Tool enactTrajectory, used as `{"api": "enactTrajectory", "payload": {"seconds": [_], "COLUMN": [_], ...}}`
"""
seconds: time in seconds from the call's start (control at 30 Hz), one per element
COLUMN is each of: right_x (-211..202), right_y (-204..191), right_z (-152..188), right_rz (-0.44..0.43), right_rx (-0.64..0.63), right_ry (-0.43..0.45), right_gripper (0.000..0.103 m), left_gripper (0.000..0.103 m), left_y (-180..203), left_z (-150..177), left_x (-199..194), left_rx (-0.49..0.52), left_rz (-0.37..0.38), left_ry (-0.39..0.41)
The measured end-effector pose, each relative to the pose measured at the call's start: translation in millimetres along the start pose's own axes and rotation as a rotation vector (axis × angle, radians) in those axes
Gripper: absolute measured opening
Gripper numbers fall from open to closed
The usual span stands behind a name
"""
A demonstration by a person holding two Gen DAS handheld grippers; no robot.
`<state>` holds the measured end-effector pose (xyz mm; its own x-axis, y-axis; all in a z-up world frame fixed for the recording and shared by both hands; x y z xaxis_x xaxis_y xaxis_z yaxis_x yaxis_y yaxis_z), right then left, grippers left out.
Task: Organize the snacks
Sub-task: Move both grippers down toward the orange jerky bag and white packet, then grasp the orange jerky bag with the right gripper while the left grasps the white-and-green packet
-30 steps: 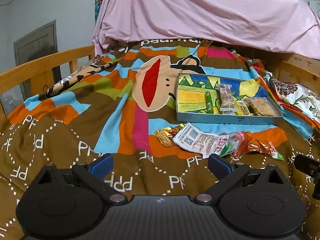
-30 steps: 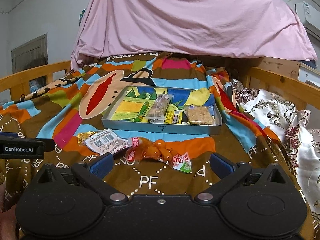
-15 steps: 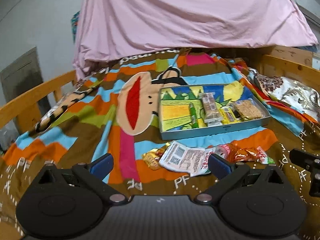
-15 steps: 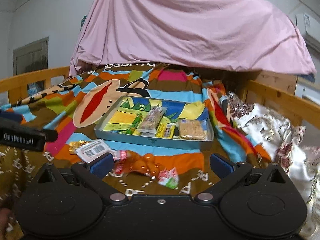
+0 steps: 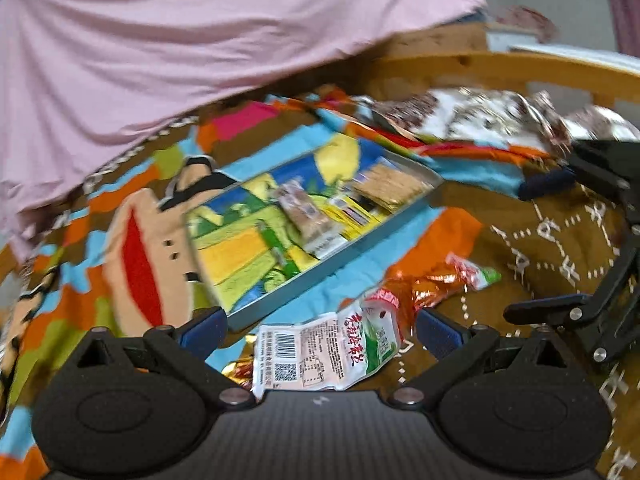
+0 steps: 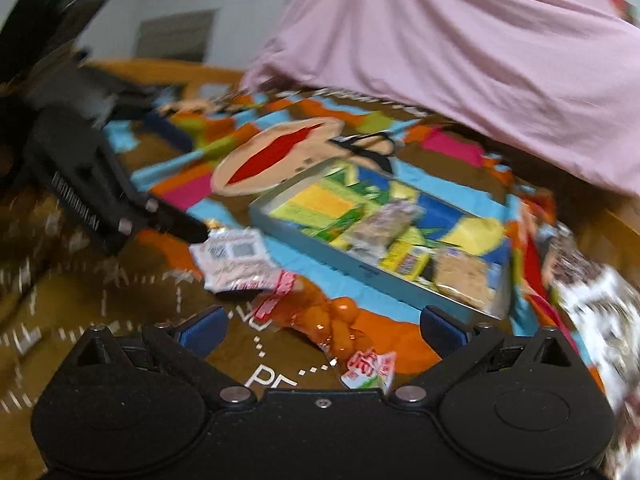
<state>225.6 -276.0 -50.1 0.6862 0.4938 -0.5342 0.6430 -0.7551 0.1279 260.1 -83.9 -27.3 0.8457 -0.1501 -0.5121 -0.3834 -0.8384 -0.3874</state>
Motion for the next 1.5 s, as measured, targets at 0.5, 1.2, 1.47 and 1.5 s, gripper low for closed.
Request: {"api": "enactTrajectory", "payload": {"seconds": [0.5, 1.2, 1.47, 1.5], "right_x": [93.6, 87.9, 87.8, 87.2], "right_y": [46.8, 73.5, 77.9, 79.2], "right_z": [33.5, 25.5, 26.9, 26.9], "right_rz": [-0.063, -0.029, -0.017, -0.010], "right_rx": [0.080, 0.358, 0.394, 0.400], "right_ry": [-0.113, -0.154, -0.133, -0.128], "right_gripper": [0.102, 0.053, 0.051, 0.051], "left_gripper": [0.103, 0.080, 0.080, 0.080], "left_y": [8.1, 4.1, 15.6, 19.3], "left_z": [46.8, 42.5, 26.9, 26.7], "left_x": [75.3, 87.7, 96.6, 98.8], "left_rx": [0.060, -0.062, 0.052, 0.070], "left_rz": [0.166, 0.059, -0.003, -0.012], "left_ry": [-0.059, -0.078, -0.044, -0.045]}}
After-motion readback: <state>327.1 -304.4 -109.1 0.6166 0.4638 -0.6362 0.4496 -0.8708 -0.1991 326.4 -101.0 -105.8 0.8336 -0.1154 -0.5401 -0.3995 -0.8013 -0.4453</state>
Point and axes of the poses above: each gripper's, at about its wrist camera, not at the fingertips, and x roughly the way its jaws point, y to its right, z to its underside, the point moved 5 cm from there along x, roughly the way its jaws point, and after that the axes turned 11 degrees about -z, right-handed, at the moved point
